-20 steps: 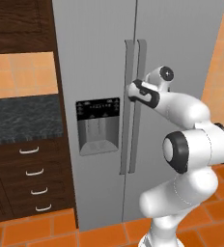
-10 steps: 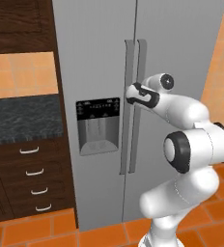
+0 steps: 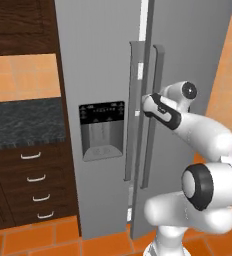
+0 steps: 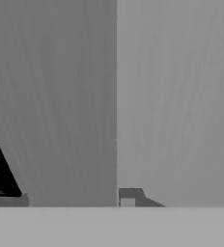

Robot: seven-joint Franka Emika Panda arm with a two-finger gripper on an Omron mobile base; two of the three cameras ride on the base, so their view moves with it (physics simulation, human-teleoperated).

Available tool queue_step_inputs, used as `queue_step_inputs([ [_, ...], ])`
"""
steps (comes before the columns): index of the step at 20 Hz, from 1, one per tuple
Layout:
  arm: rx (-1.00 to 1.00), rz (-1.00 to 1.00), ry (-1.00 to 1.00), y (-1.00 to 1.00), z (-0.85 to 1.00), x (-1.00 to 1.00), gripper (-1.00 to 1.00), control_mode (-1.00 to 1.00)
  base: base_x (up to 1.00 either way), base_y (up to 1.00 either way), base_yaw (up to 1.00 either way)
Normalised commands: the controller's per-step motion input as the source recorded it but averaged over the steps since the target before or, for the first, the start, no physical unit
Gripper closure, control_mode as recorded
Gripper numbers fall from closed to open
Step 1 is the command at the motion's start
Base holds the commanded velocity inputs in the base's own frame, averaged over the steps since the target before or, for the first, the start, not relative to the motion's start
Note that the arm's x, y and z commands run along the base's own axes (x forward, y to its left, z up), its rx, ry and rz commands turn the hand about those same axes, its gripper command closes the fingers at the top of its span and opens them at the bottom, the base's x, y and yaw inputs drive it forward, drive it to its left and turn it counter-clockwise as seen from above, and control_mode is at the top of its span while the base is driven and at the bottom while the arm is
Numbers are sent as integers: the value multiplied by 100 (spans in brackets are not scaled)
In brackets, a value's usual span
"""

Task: Take the strawberry from the fridge and place it on top of the pancake, located on the dining counter.

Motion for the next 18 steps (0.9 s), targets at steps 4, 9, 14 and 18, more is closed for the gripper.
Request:
queue_step_inputs([
  [4, 7, -2, 9, -99, 0, -100, 100, -100, 0, 0, 0],
  [9, 10, -6, 11, -100, 0, -100, 100, -100, 0, 0, 0],
  [14, 8, -7, 16, -100, 8, -97, 100, -100, 0, 0, 0],
  [18, 9, -5, 11, -100, 0, -88, 100, -100, 0, 0, 0],
])
